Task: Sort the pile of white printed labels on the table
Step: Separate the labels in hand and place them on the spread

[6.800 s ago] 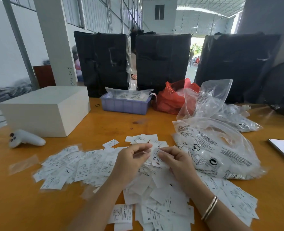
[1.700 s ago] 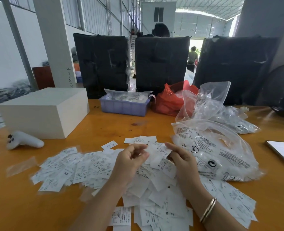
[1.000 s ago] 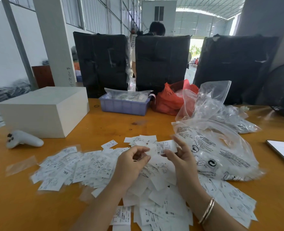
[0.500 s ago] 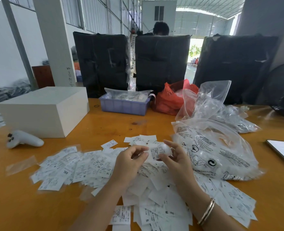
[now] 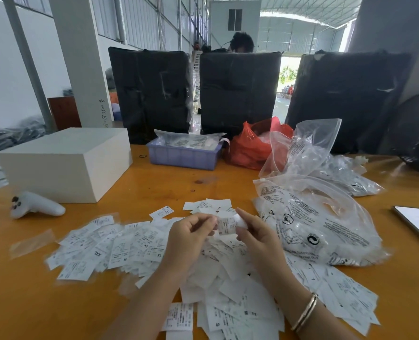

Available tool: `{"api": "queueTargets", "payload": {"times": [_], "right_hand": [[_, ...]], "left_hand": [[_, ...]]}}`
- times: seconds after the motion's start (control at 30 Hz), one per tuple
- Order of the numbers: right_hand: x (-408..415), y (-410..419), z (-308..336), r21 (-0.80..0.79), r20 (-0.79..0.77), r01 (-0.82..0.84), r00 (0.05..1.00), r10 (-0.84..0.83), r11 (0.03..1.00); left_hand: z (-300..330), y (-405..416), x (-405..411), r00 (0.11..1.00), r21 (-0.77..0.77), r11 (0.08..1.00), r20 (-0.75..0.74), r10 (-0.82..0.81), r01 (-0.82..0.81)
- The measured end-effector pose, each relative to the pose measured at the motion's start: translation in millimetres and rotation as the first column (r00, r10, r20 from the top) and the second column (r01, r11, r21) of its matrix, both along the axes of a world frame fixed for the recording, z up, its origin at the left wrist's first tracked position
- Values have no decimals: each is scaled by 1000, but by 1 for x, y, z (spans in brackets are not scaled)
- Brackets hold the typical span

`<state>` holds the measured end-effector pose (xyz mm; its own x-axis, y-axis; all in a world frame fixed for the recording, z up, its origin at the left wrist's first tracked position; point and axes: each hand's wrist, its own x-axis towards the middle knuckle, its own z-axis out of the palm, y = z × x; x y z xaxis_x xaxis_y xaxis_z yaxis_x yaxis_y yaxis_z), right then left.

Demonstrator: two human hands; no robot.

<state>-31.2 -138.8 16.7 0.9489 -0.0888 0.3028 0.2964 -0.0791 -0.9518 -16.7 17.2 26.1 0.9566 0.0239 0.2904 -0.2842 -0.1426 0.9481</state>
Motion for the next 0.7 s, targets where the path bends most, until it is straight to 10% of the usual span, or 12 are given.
{"api": "queueTargets", "payload": {"times": [0.7], "right_hand": [[-2, 2, 1, -75, 49, -4, 999, 8, 997]], "left_hand": [[0, -4, -2, 989, -9, 994, -101, -106, 106]]}}
